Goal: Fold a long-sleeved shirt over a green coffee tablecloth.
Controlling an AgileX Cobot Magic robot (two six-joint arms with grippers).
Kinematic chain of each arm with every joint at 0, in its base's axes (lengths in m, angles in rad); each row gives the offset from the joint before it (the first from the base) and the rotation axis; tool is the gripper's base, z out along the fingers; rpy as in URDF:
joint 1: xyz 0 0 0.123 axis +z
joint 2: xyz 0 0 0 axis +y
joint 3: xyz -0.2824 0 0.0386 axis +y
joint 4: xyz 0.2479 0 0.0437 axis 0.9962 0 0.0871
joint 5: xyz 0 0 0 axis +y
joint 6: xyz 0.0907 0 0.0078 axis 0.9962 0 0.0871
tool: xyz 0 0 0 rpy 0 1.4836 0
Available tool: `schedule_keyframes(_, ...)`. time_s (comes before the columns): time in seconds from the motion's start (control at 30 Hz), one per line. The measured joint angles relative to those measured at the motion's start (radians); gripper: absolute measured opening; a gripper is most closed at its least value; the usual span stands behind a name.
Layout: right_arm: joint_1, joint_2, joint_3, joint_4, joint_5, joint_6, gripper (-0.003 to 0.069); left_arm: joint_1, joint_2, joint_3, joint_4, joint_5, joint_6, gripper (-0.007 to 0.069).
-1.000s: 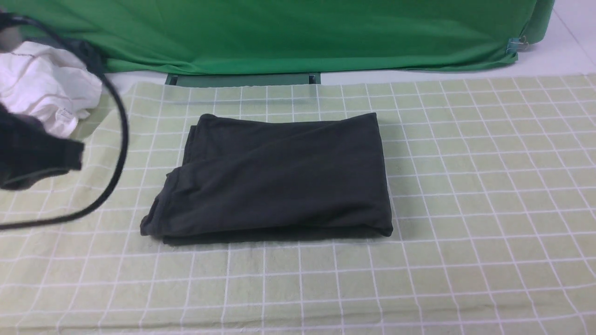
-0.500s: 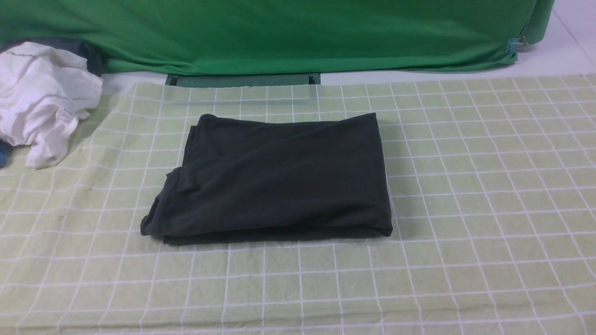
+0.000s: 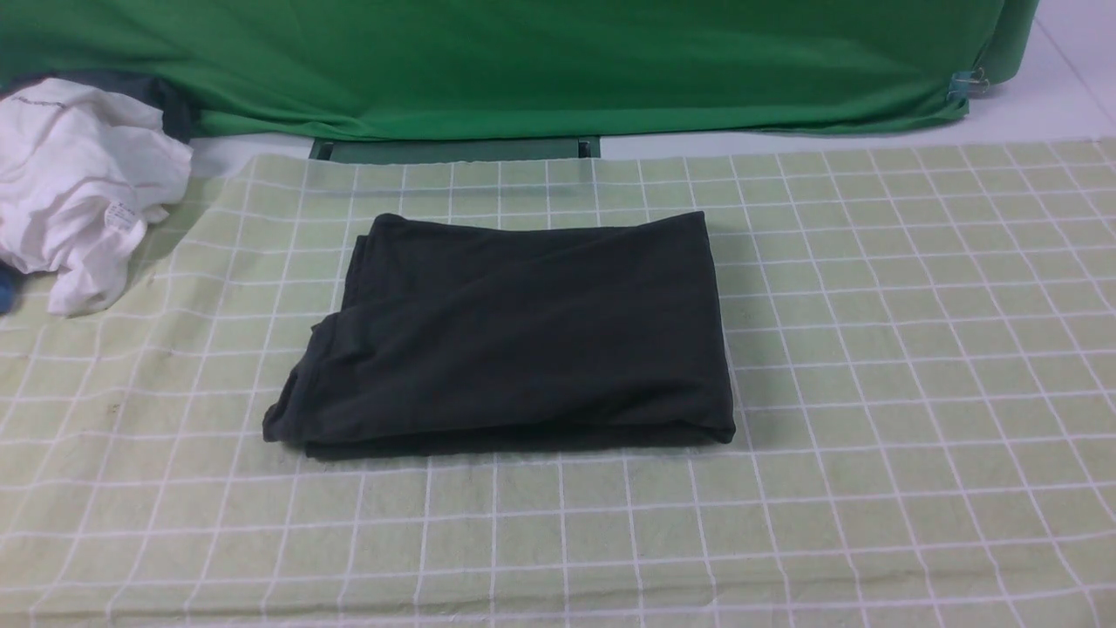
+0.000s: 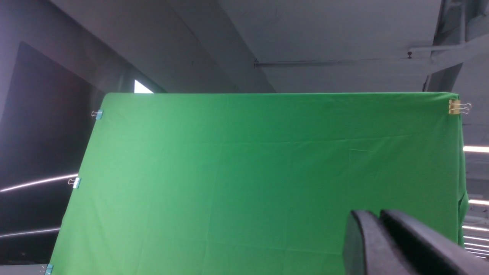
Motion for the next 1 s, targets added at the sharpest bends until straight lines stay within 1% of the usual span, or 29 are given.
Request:
schedule_keyframes(0.3,0.0,0.0,0.0,0.0,0.0,0.0,0.0084,0.0,0.0,0.0,-0.001,-0.005,-0.001,0.0012)
schedule_keyframes(0.63,0.0,0.0,0.002,0.0,0.0,0.0,0.0096,0.0,0.0,0.0,-0.001,-0.005,-0.001,0.0013)
schedule_keyframes(0.7,0.0,0.0,0.002,0.0,0.001,0.0,0.0101,0.0,0.0,0.0,0.004,-0.005,0.013,0.0013)
schedule_keyframes(0.73,0.0,0.0,0.002,0.0,0.001,0.0,0.0105,0.0,0.0,0.0,0.012,-0.01,0.039,0.0013)
schedule_keyframes(0.83,0.0,0.0,0.002,0.0,0.008,0.0,0.0111,0.0,0.001,0.023,0.022,-0.09,0.105,0.0013)
schedule_keyframes(1.0,0.0,0.0,0.002,0.0,0.022,0.0,0.0123,0.0,-0.008,0.164,0.057,-0.317,0.129,0.0013)
